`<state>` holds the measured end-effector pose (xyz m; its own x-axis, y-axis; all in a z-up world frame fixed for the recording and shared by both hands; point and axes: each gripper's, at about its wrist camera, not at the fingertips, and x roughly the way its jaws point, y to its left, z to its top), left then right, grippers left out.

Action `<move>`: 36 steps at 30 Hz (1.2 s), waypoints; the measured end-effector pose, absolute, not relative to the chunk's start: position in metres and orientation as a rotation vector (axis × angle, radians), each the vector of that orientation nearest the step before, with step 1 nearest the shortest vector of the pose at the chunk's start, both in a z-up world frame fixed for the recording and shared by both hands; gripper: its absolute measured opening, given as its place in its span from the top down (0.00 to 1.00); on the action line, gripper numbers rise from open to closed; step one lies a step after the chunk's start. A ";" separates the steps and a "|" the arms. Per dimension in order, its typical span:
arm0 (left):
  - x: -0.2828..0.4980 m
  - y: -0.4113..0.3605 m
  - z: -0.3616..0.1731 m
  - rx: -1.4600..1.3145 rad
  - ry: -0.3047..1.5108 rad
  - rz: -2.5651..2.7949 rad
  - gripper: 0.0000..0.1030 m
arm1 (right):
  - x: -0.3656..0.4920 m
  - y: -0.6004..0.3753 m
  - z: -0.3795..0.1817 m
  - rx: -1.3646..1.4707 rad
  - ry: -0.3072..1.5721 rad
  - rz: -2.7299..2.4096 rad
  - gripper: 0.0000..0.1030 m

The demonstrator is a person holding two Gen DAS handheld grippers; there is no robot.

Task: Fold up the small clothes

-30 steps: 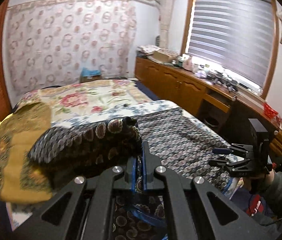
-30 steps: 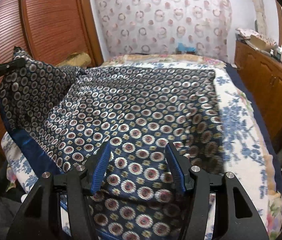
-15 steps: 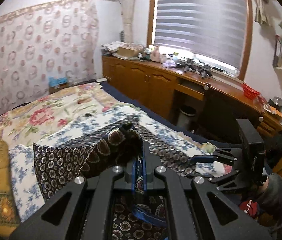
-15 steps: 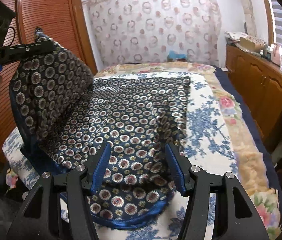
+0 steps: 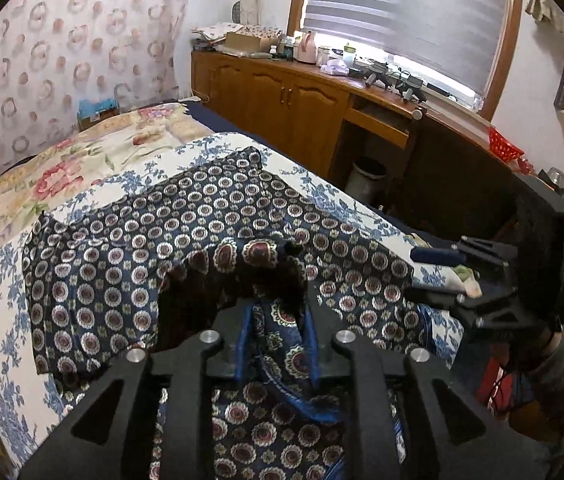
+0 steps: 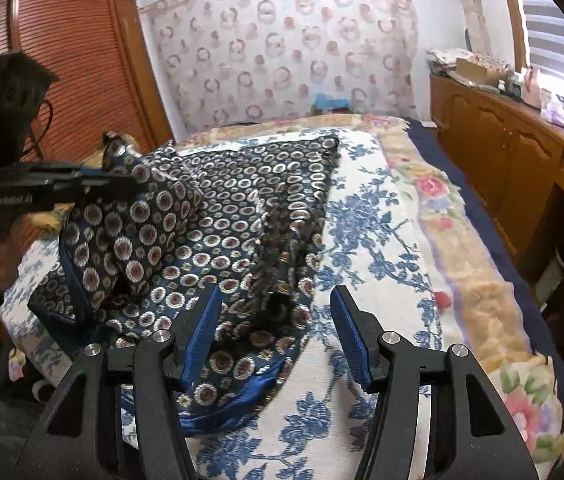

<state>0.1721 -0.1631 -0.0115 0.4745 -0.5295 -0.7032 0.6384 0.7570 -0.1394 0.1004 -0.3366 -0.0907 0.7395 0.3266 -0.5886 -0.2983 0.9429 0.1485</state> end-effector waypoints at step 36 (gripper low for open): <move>0.118 0.052 -0.029 -0.011 0.648 -0.288 0.42 | 0.191 -0.152 -0.064 -0.215 0.720 0.653 0.44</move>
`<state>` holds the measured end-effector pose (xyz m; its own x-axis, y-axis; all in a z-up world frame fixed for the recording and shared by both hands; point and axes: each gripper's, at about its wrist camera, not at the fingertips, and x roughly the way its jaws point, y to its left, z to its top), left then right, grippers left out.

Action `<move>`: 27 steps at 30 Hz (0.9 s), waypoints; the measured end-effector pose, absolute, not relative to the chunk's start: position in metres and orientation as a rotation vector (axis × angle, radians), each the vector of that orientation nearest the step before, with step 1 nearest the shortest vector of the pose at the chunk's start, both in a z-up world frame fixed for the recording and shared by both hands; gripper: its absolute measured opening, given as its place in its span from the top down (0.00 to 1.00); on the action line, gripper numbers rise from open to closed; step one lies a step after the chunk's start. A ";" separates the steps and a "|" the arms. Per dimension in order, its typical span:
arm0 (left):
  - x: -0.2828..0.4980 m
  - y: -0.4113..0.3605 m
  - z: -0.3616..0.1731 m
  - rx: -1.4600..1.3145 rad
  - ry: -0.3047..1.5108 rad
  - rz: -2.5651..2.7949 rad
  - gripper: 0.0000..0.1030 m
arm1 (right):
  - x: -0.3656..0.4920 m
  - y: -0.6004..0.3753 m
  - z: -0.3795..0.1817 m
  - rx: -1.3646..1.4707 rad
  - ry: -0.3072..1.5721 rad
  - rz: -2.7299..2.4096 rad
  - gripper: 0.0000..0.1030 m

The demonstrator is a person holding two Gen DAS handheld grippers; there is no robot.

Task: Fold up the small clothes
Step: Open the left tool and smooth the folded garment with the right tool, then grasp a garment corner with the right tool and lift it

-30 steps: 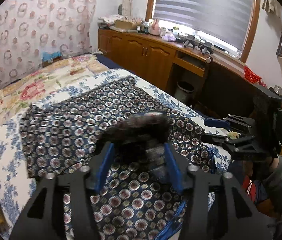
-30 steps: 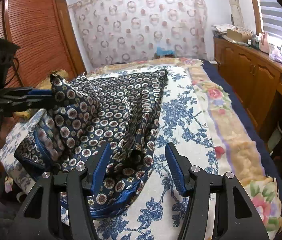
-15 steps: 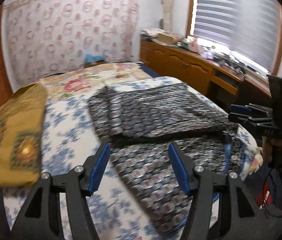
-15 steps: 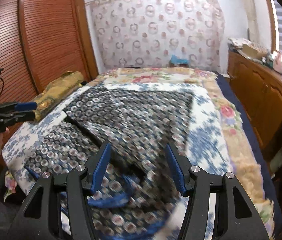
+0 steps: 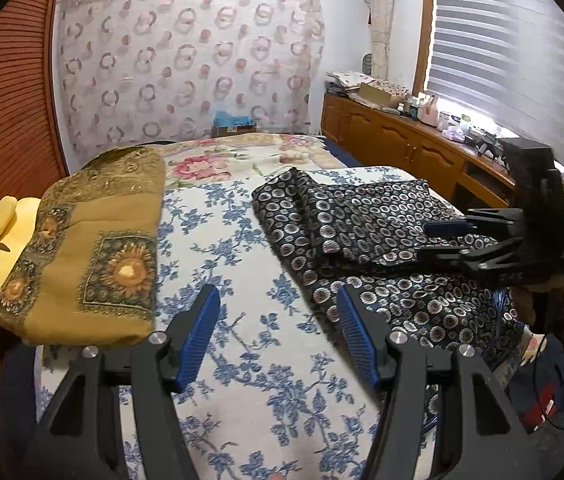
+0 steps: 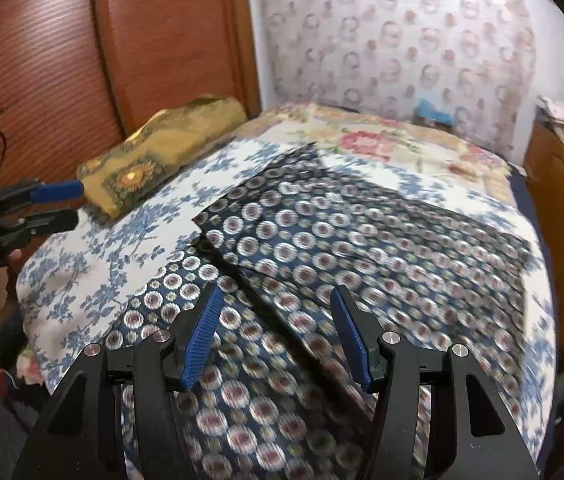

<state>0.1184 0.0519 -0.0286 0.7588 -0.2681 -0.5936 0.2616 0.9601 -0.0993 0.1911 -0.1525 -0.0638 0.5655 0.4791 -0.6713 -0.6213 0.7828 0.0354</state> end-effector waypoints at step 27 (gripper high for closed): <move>0.165 0.037 -0.052 0.016 0.712 -0.332 0.42 | 0.264 -0.107 -0.092 -0.348 0.844 0.711 0.91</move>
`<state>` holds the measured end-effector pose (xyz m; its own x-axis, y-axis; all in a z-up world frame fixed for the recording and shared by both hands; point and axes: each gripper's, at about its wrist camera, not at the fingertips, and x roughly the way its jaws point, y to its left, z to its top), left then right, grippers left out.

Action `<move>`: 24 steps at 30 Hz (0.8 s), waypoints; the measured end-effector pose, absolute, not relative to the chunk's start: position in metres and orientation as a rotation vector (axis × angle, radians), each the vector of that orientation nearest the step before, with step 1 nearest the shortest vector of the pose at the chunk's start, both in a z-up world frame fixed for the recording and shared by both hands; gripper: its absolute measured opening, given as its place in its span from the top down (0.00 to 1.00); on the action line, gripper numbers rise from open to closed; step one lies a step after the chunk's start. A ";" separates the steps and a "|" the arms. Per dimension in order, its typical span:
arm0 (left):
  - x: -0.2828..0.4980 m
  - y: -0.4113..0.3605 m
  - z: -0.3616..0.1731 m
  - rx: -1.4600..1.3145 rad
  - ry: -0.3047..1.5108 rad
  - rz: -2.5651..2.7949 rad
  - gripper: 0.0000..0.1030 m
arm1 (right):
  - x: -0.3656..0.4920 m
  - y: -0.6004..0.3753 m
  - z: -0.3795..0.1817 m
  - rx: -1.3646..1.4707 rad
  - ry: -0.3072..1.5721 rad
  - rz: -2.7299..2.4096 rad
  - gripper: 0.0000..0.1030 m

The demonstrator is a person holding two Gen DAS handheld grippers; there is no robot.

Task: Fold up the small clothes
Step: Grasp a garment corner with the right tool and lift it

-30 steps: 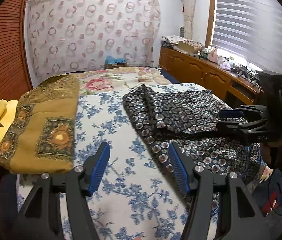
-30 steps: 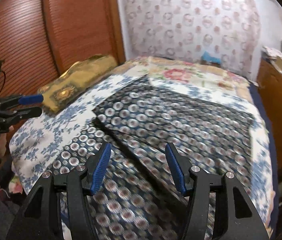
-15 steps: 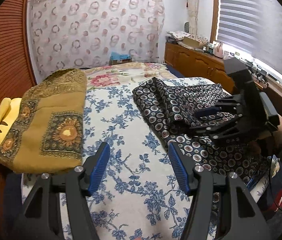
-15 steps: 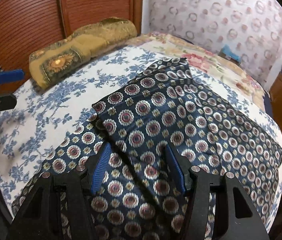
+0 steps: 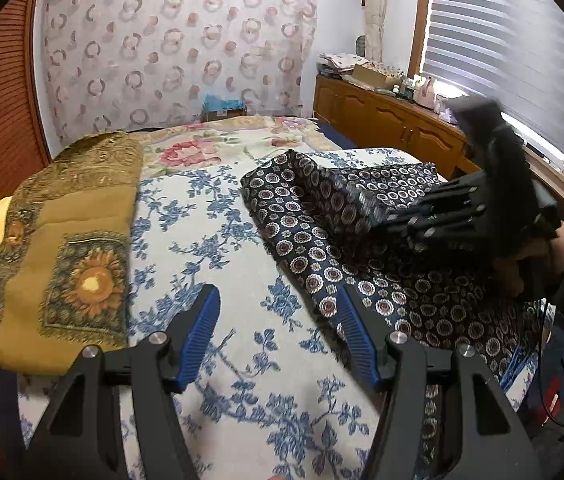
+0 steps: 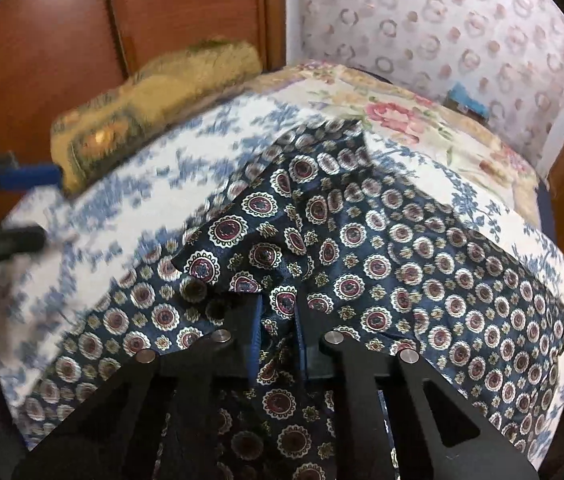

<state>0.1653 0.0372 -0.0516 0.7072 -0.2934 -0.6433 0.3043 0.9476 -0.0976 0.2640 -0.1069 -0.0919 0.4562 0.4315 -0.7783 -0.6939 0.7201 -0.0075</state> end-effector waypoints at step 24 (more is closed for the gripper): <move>0.250 -0.030 -0.081 0.079 0.857 -0.465 0.42 | 0.332 -0.250 -0.056 -0.106 0.806 0.495 0.93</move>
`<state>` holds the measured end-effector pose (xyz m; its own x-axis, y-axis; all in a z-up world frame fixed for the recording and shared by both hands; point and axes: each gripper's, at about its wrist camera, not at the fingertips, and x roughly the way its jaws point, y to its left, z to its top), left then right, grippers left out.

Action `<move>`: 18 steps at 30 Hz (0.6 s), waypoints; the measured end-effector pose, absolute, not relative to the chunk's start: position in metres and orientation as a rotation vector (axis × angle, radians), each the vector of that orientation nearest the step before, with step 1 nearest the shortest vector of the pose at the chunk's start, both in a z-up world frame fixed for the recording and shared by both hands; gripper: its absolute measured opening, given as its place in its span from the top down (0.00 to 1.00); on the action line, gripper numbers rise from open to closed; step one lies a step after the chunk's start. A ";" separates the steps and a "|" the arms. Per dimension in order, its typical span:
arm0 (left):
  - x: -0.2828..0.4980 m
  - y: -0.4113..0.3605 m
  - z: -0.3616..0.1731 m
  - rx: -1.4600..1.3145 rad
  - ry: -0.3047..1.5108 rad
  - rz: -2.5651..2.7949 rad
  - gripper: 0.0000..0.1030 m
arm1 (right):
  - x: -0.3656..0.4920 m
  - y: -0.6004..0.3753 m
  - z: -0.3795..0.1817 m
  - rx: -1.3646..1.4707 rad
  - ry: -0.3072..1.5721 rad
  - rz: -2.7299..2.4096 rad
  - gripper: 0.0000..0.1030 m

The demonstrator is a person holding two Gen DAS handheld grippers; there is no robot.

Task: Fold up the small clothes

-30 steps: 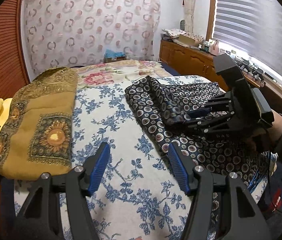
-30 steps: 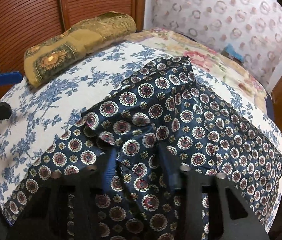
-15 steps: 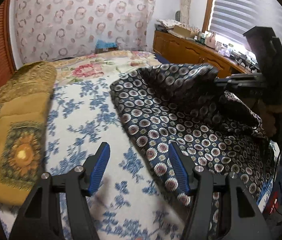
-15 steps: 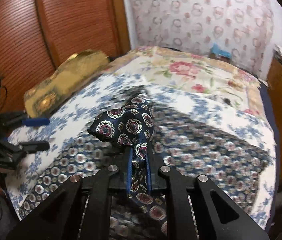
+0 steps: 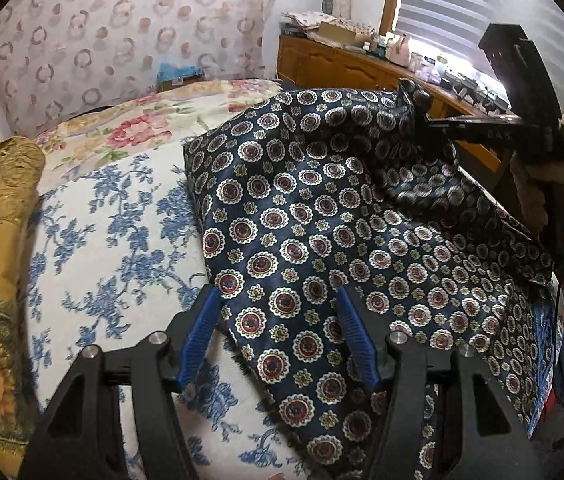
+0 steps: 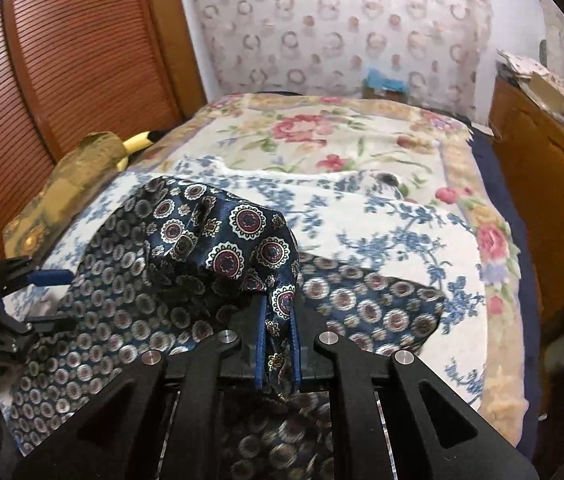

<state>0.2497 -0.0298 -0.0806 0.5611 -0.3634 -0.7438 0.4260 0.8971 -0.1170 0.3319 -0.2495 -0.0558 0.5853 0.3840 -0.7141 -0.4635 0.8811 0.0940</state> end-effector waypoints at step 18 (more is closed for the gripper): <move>0.246 -0.054 -0.097 0.188 0.869 -0.476 0.21 | 0.315 -0.281 -0.054 -0.094 0.823 0.431 0.60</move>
